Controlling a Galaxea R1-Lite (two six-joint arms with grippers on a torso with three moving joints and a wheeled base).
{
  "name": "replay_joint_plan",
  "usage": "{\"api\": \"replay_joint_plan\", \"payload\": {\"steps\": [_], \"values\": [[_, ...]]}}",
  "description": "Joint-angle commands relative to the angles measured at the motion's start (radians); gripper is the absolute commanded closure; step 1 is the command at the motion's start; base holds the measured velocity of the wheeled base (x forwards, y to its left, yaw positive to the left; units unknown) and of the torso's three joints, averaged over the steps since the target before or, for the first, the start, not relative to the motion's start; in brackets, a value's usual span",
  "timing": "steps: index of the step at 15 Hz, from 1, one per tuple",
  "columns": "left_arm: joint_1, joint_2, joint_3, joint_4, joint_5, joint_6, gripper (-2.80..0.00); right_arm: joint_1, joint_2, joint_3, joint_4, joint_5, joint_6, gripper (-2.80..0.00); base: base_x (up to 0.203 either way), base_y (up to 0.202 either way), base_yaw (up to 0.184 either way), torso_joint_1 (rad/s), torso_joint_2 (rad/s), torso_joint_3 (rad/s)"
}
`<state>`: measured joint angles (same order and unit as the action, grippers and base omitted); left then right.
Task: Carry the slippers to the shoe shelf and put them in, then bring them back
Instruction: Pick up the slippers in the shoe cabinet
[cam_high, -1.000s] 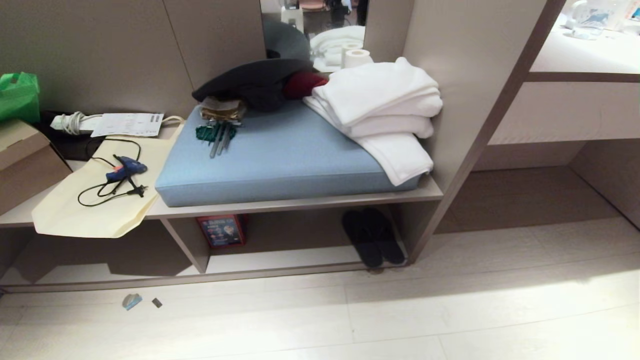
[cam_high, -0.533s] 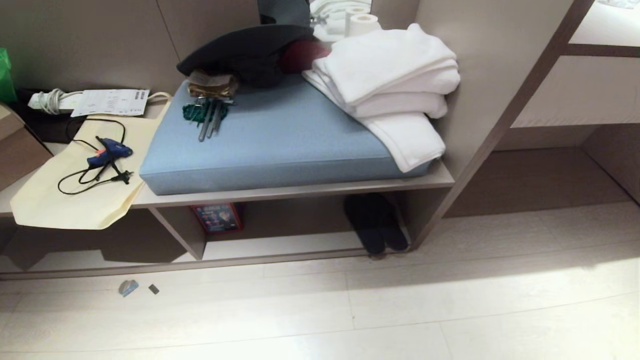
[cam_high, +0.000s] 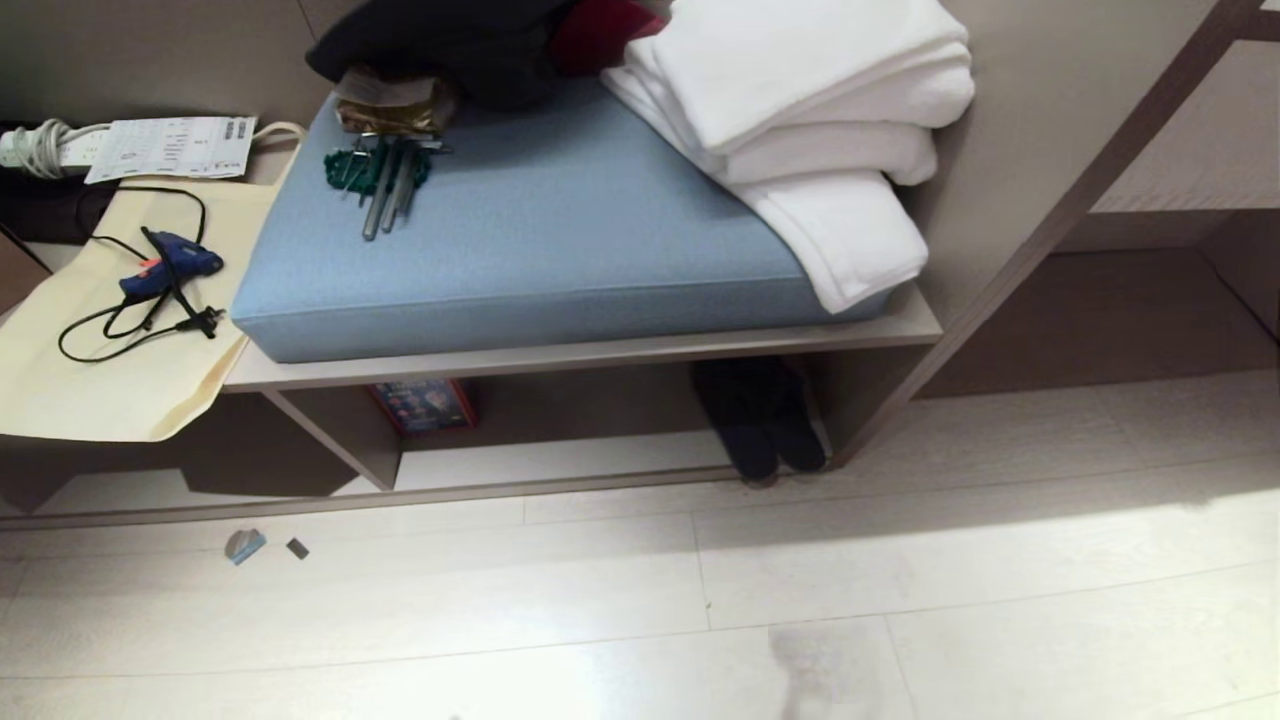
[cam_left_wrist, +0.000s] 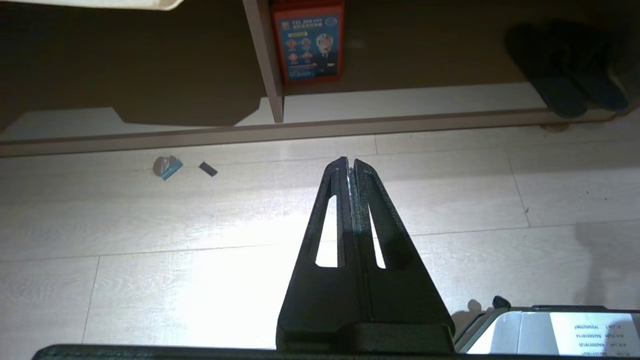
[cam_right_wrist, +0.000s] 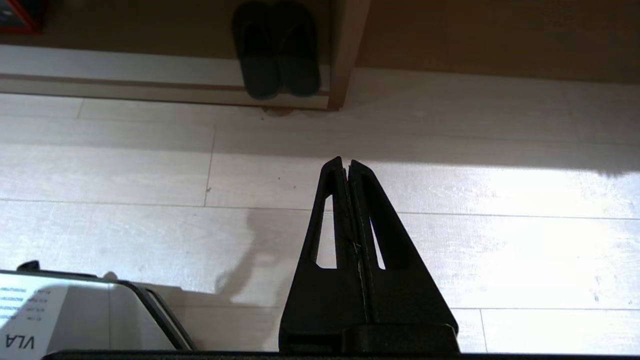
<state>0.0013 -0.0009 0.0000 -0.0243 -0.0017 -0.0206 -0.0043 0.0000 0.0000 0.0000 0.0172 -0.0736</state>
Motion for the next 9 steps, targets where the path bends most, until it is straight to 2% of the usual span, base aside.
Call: {"api": "replay_joint_plan", "payload": {"steps": [1,9], "values": [[0.0,0.001,0.008,0.0,0.0,-0.001,0.0,0.0,0.002,0.0,0.0,0.0,-0.002,0.0,0.0,0.0,0.0,-0.002,0.01,-0.202],[0.0,0.001,0.008,0.0,0.0,-0.001,0.0,0.001,0.002,0.0,0.0,0.001,-0.002,0.0,0.0,0.0,0.0,0.003,0.0,-0.197]]}}
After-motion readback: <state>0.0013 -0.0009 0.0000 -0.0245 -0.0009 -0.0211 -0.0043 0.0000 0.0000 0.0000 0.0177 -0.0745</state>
